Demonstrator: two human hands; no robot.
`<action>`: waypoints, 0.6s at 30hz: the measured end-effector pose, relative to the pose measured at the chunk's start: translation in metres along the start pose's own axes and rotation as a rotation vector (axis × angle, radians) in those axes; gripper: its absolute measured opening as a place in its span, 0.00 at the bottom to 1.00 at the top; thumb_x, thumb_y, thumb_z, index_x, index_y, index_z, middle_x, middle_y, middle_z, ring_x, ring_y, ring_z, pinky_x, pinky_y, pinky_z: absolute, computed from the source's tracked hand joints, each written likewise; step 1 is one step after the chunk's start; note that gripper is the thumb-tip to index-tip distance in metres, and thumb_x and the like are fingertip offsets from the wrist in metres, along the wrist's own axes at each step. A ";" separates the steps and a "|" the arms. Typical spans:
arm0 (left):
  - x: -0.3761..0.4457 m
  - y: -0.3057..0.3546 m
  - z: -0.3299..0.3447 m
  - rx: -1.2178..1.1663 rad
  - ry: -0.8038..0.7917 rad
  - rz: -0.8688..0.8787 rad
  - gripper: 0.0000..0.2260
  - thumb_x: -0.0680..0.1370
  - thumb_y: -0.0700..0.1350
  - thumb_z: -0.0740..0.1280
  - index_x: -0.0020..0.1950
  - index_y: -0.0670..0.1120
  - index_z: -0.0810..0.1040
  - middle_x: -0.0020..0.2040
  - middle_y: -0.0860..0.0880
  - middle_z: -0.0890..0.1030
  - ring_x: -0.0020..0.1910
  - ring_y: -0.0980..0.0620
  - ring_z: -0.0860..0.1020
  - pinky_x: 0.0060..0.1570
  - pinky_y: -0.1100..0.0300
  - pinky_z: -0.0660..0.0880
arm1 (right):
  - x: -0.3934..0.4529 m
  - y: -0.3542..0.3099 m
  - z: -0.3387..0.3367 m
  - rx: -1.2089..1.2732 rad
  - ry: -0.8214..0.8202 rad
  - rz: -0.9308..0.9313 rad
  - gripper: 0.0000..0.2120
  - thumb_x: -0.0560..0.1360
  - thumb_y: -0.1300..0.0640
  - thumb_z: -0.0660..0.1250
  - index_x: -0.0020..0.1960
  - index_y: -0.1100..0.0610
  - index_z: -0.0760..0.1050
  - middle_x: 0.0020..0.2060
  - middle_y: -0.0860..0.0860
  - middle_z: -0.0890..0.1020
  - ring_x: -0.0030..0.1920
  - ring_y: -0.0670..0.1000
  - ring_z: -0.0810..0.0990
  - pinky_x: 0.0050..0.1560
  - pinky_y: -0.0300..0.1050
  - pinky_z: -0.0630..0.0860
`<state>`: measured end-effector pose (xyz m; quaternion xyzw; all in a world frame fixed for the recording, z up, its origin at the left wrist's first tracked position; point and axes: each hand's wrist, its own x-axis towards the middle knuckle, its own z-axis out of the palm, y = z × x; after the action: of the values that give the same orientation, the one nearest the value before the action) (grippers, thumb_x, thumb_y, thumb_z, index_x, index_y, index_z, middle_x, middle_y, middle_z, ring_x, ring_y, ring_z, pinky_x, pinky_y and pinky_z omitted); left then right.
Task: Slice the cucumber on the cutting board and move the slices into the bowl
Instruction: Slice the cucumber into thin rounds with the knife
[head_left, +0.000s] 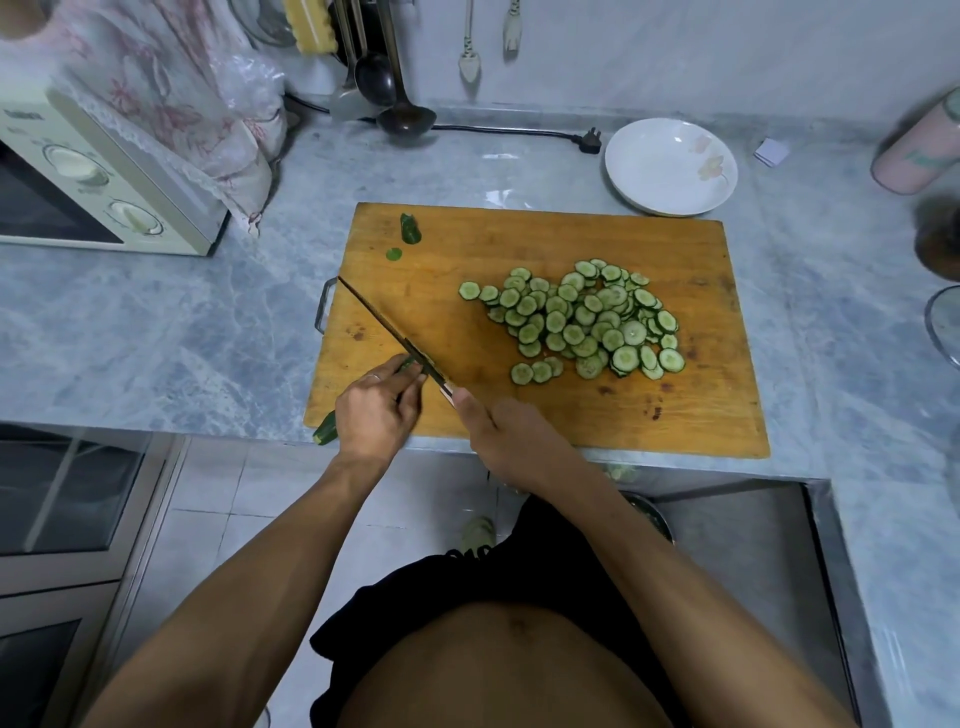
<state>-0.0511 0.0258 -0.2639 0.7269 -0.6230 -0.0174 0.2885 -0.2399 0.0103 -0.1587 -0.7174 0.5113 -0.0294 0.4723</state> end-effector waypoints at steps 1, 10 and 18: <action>0.000 0.000 0.000 0.002 -0.005 -0.010 0.16 0.77 0.51 0.61 0.50 0.48 0.87 0.56 0.48 0.84 0.47 0.47 0.84 0.40 0.59 0.77 | 0.001 0.000 0.001 -0.012 -0.007 -0.006 0.32 0.83 0.38 0.46 0.32 0.59 0.68 0.30 0.57 0.76 0.34 0.55 0.76 0.37 0.48 0.70; 0.001 -0.001 0.002 0.021 -0.013 -0.016 0.16 0.77 0.51 0.60 0.51 0.48 0.86 0.56 0.48 0.84 0.46 0.46 0.84 0.38 0.58 0.77 | 0.010 -0.002 0.002 0.012 -0.026 0.006 0.32 0.83 0.37 0.45 0.30 0.57 0.64 0.26 0.55 0.72 0.28 0.53 0.73 0.27 0.42 0.65; 0.000 -0.002 0.004 0.044 -0.021 0.007 0.15 0.76 0.48 0.60 0.52 0.47 0.86 0.56 0.47 0.84 0.45 0.43 0.83 0.36 0.57 0.76 | 0.027 -0.008 0.018 0.005 0.007 -0.018 0.30 0.84 0.43 0.46 0.30 0.56 0.66 0.28 0.52 0.73 0.35 0.53 0.73 0.37 0.44 0.62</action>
<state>-0.0507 0.0245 -0.2680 0.7305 -0.6288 -0.0104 0.2660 -0.2122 0.0018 -0.1747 -0.7208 0.5063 -0.0371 0.4719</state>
